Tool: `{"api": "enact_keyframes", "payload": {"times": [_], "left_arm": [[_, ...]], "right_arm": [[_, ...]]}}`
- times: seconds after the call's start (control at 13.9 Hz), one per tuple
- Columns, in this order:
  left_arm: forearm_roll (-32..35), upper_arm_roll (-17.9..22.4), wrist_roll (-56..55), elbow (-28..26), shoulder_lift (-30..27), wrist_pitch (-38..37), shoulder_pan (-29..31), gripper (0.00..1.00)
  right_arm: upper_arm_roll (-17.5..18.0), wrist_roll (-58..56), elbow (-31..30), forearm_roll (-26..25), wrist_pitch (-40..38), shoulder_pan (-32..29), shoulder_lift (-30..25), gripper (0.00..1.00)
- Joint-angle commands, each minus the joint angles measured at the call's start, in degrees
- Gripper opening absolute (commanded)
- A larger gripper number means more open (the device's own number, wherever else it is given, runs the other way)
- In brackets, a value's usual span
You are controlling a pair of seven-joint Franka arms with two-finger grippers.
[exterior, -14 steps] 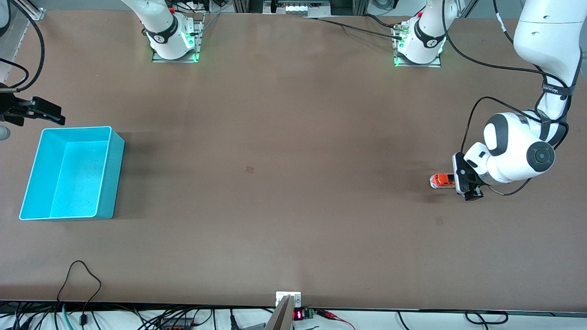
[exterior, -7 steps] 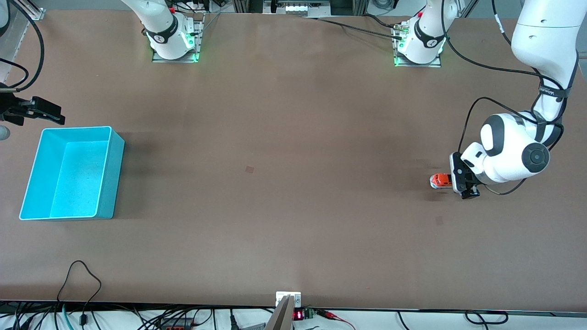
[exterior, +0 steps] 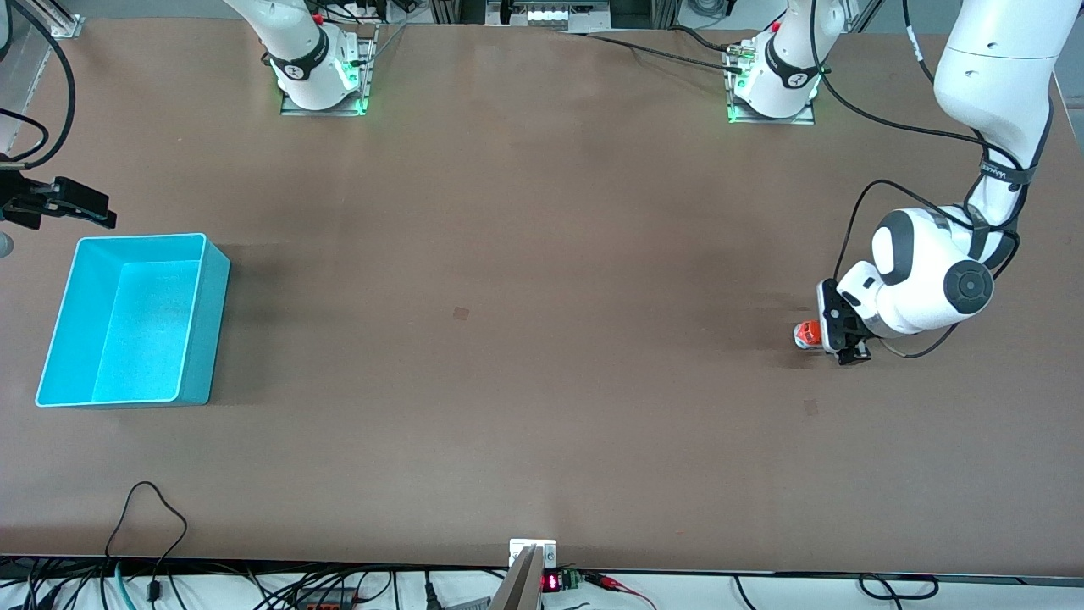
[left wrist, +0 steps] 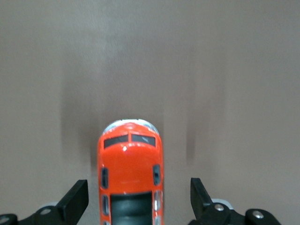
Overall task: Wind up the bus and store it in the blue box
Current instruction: 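Lower the left gripper and close it on the orange bus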
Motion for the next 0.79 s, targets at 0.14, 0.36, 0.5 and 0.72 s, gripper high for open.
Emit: {"api": "enact_keyframes", "payload": {"times": [0.14, 0.36, 0.5, 0.72], "left_arm": [[-0.89, -0.83, 0.45, -0.72, -0.63, 1.18, 0.69, 0.7], [-0.8, -0.83, 0.18, -0.72, -0.72, 1.18, 1.48, 0.75], [-0.8, -0.83, 0.27, -0.72, -0.72, 1.18, 1.75, 0.75], [-0.8, -0.83, 0.54, -0.72, -0.72, 1.18, 1.75, 0.6]], "right_arm": [[0.31, 0.14, 0.62, 0.97, -1.05, -1.36, 0.09, 1.0], [0.31, 0.05, 0.53, 3.34, -1.66, -3.29, 0.44, 1.0], [0.31, 0.05, 0.44, 6.67, -1.93, -6.18, 1.14, 1.0], [0.4, 0.05, 0.44, 7.13, -1.84, -6.64, 1.23, 1.0]]}}
